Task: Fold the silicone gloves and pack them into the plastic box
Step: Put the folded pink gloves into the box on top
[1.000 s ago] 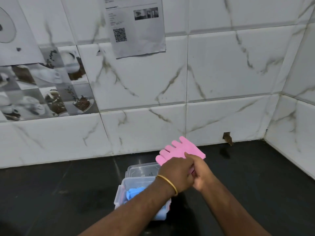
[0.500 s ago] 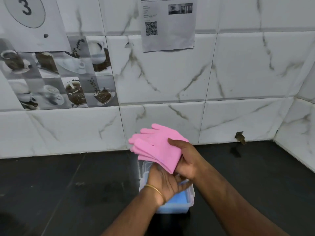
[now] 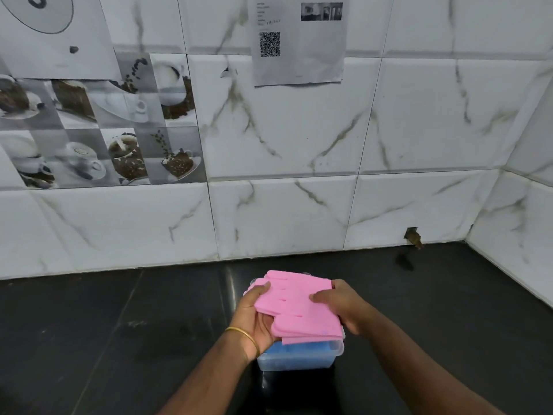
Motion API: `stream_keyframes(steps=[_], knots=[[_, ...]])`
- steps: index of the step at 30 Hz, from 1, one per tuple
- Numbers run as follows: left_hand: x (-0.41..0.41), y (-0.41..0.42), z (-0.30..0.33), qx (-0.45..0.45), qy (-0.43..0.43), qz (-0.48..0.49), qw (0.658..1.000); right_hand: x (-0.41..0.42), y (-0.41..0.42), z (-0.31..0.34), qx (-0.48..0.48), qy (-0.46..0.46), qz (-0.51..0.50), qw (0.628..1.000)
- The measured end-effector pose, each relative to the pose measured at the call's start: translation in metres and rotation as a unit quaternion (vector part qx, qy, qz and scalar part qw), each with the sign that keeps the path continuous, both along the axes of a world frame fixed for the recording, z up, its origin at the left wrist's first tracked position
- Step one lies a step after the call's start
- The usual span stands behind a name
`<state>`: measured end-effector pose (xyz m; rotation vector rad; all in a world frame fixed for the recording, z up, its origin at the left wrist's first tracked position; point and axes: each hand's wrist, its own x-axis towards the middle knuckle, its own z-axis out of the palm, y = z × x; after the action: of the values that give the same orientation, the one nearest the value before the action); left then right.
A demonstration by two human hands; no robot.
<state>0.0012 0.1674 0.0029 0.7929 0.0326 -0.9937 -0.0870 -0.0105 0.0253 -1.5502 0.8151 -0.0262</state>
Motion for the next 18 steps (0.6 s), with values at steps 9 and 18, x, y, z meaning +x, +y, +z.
stream_keyframes(steps=[9, 18], knots=[[-0.006, -0.005, -0.025, 0.066, 0.036, 0.026, 0.997, -0.005, 0.012, -0.014, -0.436, 0.16, 0.129, 0.876], [-0.003, -0.008, -0.02, 0.155, 0.048, -0.006, 0.987, 0.007, 0.025, -0.027, -0.479, 0.143, 0.258, 0.827]])
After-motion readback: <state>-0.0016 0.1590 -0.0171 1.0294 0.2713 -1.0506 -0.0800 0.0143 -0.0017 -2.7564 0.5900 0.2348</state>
